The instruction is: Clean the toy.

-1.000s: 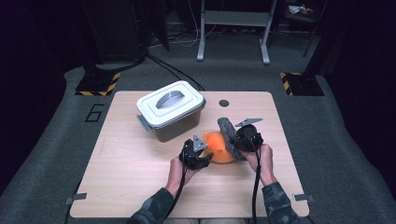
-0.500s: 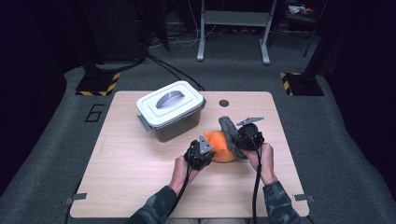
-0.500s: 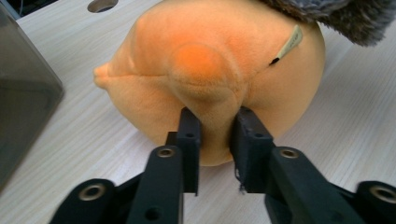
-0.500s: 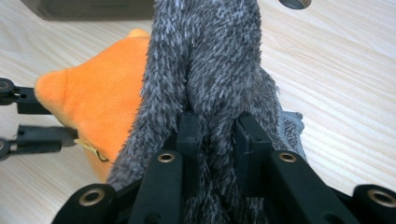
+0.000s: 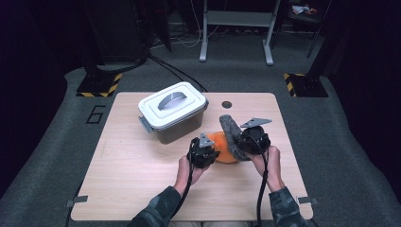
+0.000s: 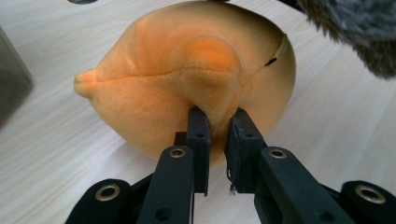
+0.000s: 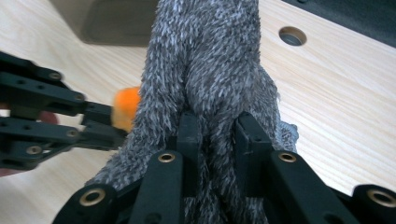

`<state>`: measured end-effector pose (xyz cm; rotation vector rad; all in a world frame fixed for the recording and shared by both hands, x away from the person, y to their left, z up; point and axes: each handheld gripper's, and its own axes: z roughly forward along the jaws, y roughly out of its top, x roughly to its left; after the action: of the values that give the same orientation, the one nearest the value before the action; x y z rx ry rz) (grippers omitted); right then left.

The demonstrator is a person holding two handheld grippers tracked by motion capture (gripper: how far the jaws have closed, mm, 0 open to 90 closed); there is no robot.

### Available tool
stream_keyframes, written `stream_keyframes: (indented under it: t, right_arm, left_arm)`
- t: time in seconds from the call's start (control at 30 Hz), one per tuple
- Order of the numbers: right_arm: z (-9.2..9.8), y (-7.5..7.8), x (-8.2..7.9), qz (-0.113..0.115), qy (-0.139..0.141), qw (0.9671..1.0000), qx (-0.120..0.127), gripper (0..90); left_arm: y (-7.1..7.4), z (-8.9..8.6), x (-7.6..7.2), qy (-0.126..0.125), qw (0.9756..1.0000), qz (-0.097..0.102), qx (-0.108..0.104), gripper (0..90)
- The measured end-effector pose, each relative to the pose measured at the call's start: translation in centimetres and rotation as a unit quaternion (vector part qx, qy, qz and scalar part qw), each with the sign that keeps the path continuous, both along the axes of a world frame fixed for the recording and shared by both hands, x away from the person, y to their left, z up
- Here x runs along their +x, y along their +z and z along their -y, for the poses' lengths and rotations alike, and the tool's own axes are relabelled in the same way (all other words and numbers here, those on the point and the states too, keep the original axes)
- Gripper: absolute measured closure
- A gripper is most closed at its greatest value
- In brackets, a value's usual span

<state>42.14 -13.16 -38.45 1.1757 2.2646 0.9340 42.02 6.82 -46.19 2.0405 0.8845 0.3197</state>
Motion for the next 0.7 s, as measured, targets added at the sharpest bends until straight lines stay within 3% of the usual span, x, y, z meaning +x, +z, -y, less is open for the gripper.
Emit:
stream_keyframes:
  t: [0.03, 0.17, 0.27, 0.37, 0.7]
  right_arm:
    - [-0.3, 0.1, -0.2, -0.001, -0.003, 1.0, 0.001, 74.0]
    - [-1.4, -0.3, -0.3, 0.0, 0.017, 0.9999, -0.004, 73.9]
    - [-2.5, -1.4, 0.0, -0.007, 0.029, 0.9994, -0.019, 73.9]
    - [-3.4, -2.2, 0.2, 0.003, 0.032, 0.9988, -0.038, 74.0]
    - [-3.2, -2.4, 0.4, 0.001, 0.022, 0.9992, -0.033, 74.1]
  left_arm:
    - [0.1, 0.0, 0.0, 0.0, 1.0, -0.004, -0.006, 80.8]
    - [0.2, -0.1, -0.1, -0.003, 1.0, -0.006, 0.001, 80.6]
    - [0.1, 0.0, -0.1, 0.004, 1.0, 0.0, 0.002, 80.4]
    - [-0.1, 0.0, 0.0, 0.008, 0.9999, 0.006, 0.014, 80.2]
    - [-0.4, -0.3, 0.0, 0.008, 0.9997, 0.01, 0.019, 79.5]
